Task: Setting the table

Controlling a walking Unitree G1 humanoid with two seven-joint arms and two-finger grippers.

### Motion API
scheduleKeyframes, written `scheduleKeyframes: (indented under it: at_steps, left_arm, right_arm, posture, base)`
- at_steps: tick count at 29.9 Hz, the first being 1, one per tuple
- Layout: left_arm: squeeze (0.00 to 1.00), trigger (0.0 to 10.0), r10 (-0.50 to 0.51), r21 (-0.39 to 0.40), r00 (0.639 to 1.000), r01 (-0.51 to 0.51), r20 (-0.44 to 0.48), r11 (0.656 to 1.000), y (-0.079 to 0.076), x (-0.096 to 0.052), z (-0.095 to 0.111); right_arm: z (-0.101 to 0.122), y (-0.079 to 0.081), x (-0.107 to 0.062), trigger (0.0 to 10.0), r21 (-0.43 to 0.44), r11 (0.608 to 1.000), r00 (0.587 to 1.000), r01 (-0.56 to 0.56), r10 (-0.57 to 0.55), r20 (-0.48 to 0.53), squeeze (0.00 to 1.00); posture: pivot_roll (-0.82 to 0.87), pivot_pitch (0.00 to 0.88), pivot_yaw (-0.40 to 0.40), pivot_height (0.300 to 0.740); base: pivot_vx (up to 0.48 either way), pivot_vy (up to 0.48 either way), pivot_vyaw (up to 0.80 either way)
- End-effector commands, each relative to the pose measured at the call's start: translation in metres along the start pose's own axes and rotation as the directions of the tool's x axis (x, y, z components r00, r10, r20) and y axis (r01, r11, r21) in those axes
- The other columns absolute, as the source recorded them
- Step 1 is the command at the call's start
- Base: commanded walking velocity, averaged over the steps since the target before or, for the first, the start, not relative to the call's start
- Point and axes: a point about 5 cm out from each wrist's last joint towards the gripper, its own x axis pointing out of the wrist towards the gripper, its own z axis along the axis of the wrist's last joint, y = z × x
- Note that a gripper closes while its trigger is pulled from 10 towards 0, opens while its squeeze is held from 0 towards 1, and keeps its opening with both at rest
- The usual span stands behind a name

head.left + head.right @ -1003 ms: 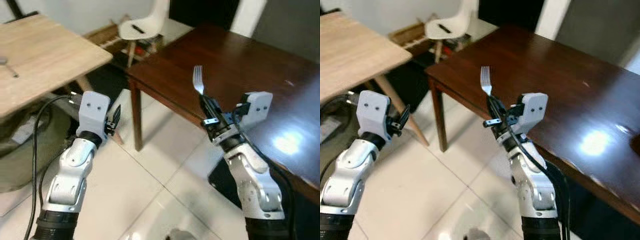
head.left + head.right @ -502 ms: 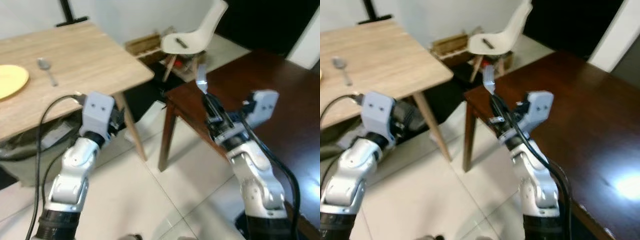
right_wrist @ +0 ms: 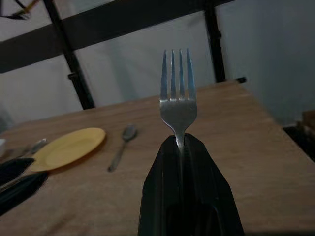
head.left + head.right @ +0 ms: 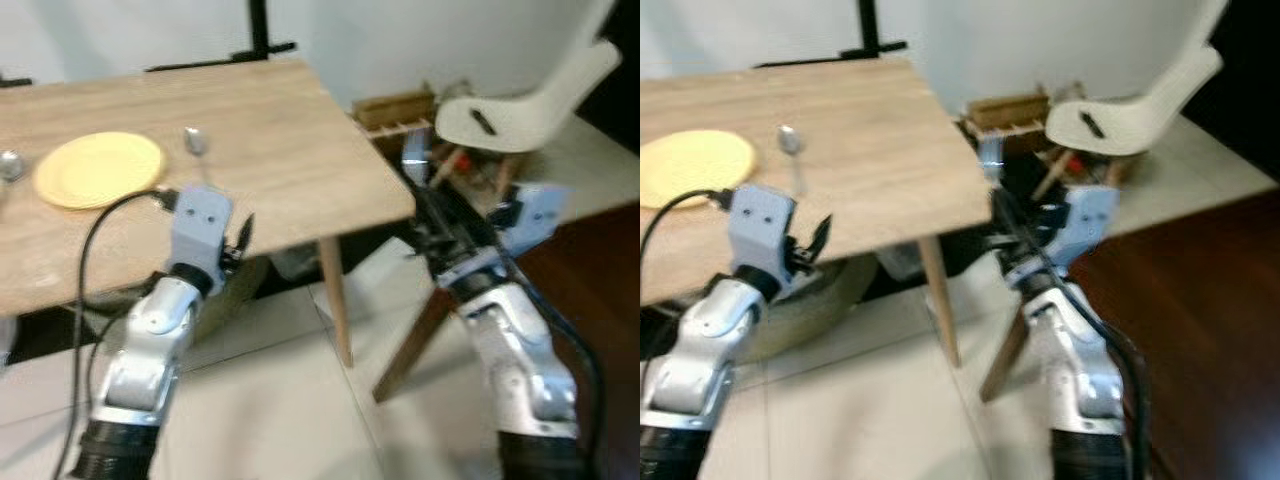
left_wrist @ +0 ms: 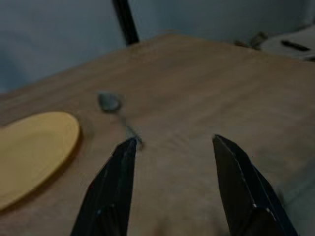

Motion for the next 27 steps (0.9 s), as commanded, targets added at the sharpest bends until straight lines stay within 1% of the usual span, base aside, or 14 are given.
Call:
scheduleKeyframes:
  at_steps: [1,5,13,15,16,17,18,19,20,21,22,25,27]
  left_arm:
    - [0.0,10.0,-0.031,-0.003,0.999,0.031,-0.008,1.0,-0.009,0.001,-0.002]
    - [0.0,10.0,-0.033,-0.003,0.999,0.033,-0.007,0.999,-0.008,0.001,-0.002]
    - [0.0,10.0,-0.037,-0.003,0.999,0.037,-0.004,0.999,-0.009,0.002,-0.001]
    - [0.0,10.0,-0.038,-0.001,0.999,0.038,-0.004,0.999,-0.009,0.003,-0.001]
    - [0.0,10.0,-0.038,-0.001,0.999,0.038,-0.004,0.999,-0.009,0.003,-0.001]
    - [0.0,10.0,-0.038,0.0,0.999,0.038,-0.003,0.999,-0.008,0.003,-0.001]
    - [0.0,10.0,-0.038,0.0,0.999,0.038,-0.003,0.999,-0.008,0.003,-0.001]
    - [0.0,10.0,-0.038,0.006,0.999,0.038,0.0,0.999,-0.008,0.003,0.0]
    - [0.0,10.0,-0.038,0.006,0.999,0.038,0.0,0.999,-0.008,0.003,0.0]
    - [0.0,10.0,-0.032,0.02,0.999,0.032,0.011,0.999,-0.009,0.001,0.002]
    - [0.0,10.0,-0.032,0.02,0.999,0.032,0.011,0.999,-0.009,0.001,0.002]
    - [0.0,10.0,-0.033,0.022,0.999,0.032,0.028,0.999,-0.009,-0.001,0.005]
    - [0.0,10.0,-0.032,0.024,0.999,0.032,0.028,0.999,-0.008,-0.002,0.005]
  right_arm:
    - [0.0,-0.011,-0.006,10.0,0.007,0.999,0.999,0.051,-0.051,-0.001,0.0]
    - [0.003,-0.014,-0.006,10.0,0.021,0.998,0.998,0.063,-0.064,0.012,0.0]
    - [0.006,-0.018,-0.006,10.0,0.022,0.996,0.996,0.081,-0.081,0.03,0.0]
    - [0.008,-0.012,-0.006,10.0,0.023,0.999,0.999,0.022,-0.023,0.027,0.0]
    - [0.008,-0.012,-0.006,10.0,0.023,0.999,0.999,0.022,-0.023,0.027,0.0]
    - [0.008,-0.008,-0.005,10.0,0.026,1.0,1.0,-0.012,0.011,0.023,0.0]
    - [0.008,-0.008,-0.005,10.0,0.026,1.0,1.0,-0.012,0.011,0.023,0.0]
    - [0.008,-0.004,-0.005,10.0,0.033,0.998,0.999,-0.052,0.051,0.013,0.0]
    - [0.008,-0.004,-0.005,10.0,0.033,0.998,0.999,-0.052,0.051,0.013,0.0]
    - [0.004,0.009,-0.007,10.0,0.062,0.984,0.985,-0.169,0.171,-0.031,0.0]
    - [0.004,0.009,-0.007,10.0,0.062,0.984,0.985,-0.169,0.171,-0.031,0.0]
    - [-0.002,0.02,-0.01,10.0,0.084,0.961,0.961,-0.262,0.268,-0.073,0.0]
    - [-0.003,0.022,-0.01,10.0,0.085,0.957,0.955,-0.277,0.284,-0.081,0.0]
  posture:
    - [-0.11,0.0,0.046,0.74]
    - [-0.11,0.0,0.049,0.74]
    - [-0.12,0.0,0.053,0.74]
    - [-0.11,0.0,0.056,0.74]
    - [-0.11,0.0,0.056,0.74]
    - [-0.11,0.0,0.056,0.74]
    - [-0.11,0.0,0.056,0.74]
    - [-0.11,0.0,0.056,0.74]
    - [-0.11,0.0,0.056,0.74]
    - [-0.11,0.0,0.056,0.74]
    - [-0.11,0.0,0.056,0.74]
    - [-0.1,0.0,0.054,0.74]
    - [-0.1,0.0,0.055,0.74]
  base:
    - [0.48,0.0,0.0]
    - [0.48,0.0,0.0]
    - [0.48,0.0,0.0]
    - [0.48,0.0,0.0]
    - [0.48,0.0,0.0]
    - [0.48,0.0,0.0]
    - [0.48,0.0,0.0]
    - [0.439,0.0,0.0]
    - [0.439,0.0,0.0]
    - [0.0,0.0,0.0]
    - [0.0,0.0,0.0]
    - [0.0,0.0,0.0]
    - [0.0,0.0,0.0]
